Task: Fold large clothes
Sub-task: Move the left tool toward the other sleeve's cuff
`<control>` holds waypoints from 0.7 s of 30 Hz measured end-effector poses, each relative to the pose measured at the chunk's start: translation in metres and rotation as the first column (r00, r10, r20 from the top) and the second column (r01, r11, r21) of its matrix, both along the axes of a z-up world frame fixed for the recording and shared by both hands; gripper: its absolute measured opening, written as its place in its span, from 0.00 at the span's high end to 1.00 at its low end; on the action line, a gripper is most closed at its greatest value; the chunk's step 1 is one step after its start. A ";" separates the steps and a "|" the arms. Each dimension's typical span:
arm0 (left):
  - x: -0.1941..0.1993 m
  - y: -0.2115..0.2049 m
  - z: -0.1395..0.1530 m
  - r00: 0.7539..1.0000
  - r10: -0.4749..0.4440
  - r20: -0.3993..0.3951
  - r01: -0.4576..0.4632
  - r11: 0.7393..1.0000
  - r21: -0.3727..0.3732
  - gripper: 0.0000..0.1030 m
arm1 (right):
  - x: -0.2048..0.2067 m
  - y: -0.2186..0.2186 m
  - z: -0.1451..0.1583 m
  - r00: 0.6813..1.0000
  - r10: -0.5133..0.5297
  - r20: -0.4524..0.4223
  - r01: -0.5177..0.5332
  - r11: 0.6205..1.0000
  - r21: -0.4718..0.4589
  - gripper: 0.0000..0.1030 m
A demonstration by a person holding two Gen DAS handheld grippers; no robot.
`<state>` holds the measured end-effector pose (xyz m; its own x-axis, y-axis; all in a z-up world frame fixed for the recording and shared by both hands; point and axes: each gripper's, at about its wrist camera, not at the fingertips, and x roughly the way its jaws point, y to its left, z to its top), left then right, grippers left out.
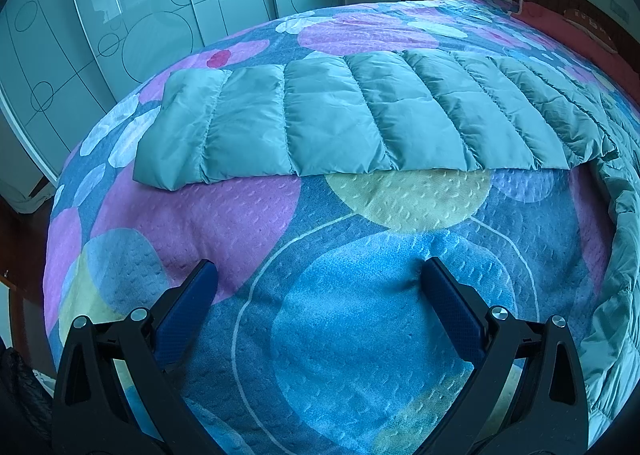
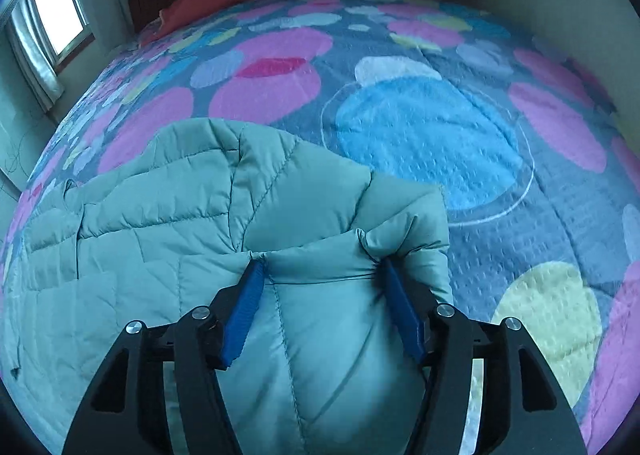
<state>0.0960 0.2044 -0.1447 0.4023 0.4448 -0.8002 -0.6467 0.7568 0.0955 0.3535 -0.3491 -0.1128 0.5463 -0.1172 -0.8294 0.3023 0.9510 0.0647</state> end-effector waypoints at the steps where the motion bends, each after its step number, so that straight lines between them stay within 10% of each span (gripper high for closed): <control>1: 0.000 0.000 0.000 1.000 0.000 0.002 0.000 1.000 -0.002 0.02 | -0.006 0.004 0.007 1.000 -0.013 0.011 0.013 1.000 0.002 0.41; 21: -0.003 -0.002 -0.001 1.000 -0.001 0.009 0.001 1.000 -0.008 0.02 | -0.085 0.092 -0.013 0.992 0.107 0.062 -0.104 0.994 -0.044 0.38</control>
<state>0.0932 0.2024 -0.1453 0.4097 0.4383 -0.8000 -0.6470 0.7579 0.0839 0.2680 -0.2573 -0.1261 0.6089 -0.0888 -0.7882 0.1965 0.9796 0.0414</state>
